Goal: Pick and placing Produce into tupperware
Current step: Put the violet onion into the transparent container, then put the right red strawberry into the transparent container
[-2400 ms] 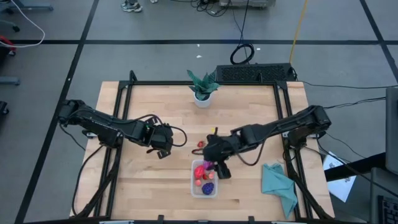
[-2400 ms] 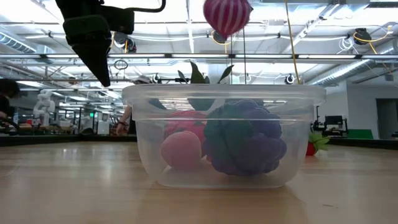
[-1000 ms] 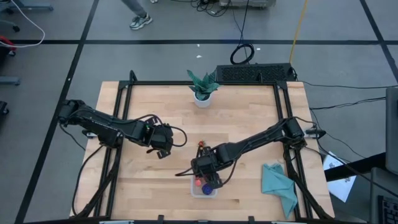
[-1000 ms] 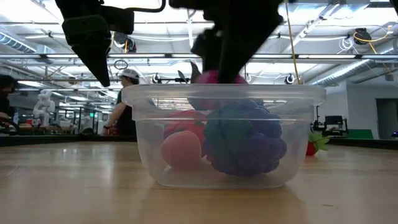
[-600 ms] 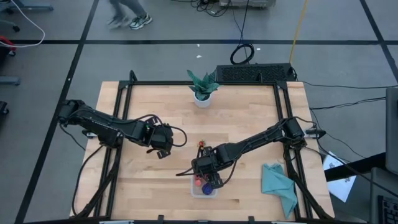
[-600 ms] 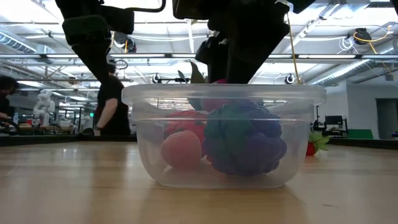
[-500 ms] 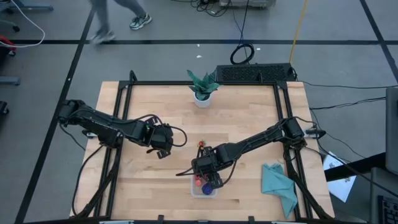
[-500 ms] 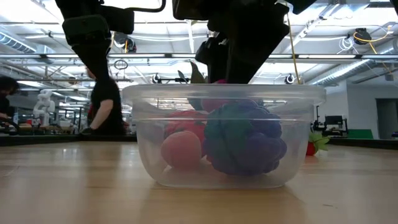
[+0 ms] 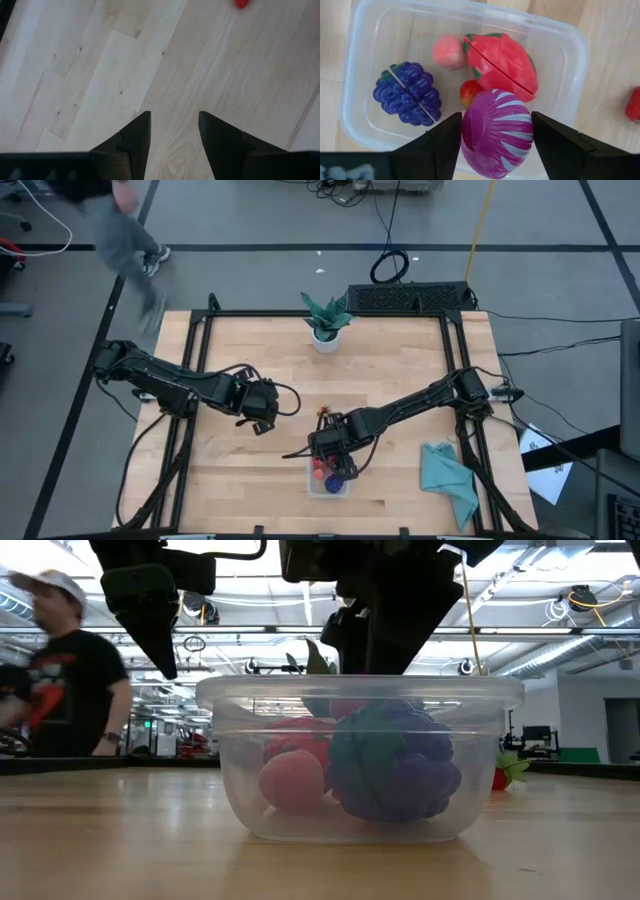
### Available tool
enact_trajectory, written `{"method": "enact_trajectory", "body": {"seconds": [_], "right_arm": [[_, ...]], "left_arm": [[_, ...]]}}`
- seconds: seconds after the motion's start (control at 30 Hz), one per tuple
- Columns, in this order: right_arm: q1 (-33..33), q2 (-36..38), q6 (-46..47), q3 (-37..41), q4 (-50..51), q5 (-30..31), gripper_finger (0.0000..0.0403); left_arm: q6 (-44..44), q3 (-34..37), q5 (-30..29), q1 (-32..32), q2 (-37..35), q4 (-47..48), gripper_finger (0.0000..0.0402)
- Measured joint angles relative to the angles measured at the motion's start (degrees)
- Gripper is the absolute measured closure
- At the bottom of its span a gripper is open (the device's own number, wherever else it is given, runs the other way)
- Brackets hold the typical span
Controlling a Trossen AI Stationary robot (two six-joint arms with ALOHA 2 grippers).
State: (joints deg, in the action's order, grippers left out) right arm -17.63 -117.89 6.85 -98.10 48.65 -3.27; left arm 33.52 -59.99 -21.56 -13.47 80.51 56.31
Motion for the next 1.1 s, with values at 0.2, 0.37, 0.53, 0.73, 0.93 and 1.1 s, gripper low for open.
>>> {"method": "enact_trajectory", "body": {"seconds": [0.2, 0.37, 0.53, 0.73, 0.93, 1.1], "right_arm": [[0.1, 0.0, 0.0, 0.0, 0.1, 0.0, 0.0142], [0.1, 0.0, -0.2, 0.0, 0.1, 0.0, 0.0134], [0.1, 0.0, -0.4, 0.0, -0.2, 0.0, 0.0136], [0.1, 0.1, -0.5, 0.0, -0.3, 0.0, 0.0137], [0.1, 1.2, -1.3, -0.1, -0.3, 0.0, 0.0137], [0.1, 4.0, -1.5, -0.1, -0.4, 0.1, 0.0137]], "left_arm": [[0.0, 0.0, 0.0, 0.0, 0.0, 0.0, 0.0231], [0.0, 0.0, 0.0, 0.0, 0.0, 0.0, 0.0231], [0.0, 0.0, 0.0, 0.0, 0.0, 0.0, 0.0231], [0.0, 0.0, 0.0, 0.0, 0.0, 0.0, 0.0231], [0.0, 0.0, 0.0, 0.0, 0.0, 0.0, 0.0231], [0.0, 0.0, 0.0, 0.0, 0.0, 0.0, 0.0231]]}}
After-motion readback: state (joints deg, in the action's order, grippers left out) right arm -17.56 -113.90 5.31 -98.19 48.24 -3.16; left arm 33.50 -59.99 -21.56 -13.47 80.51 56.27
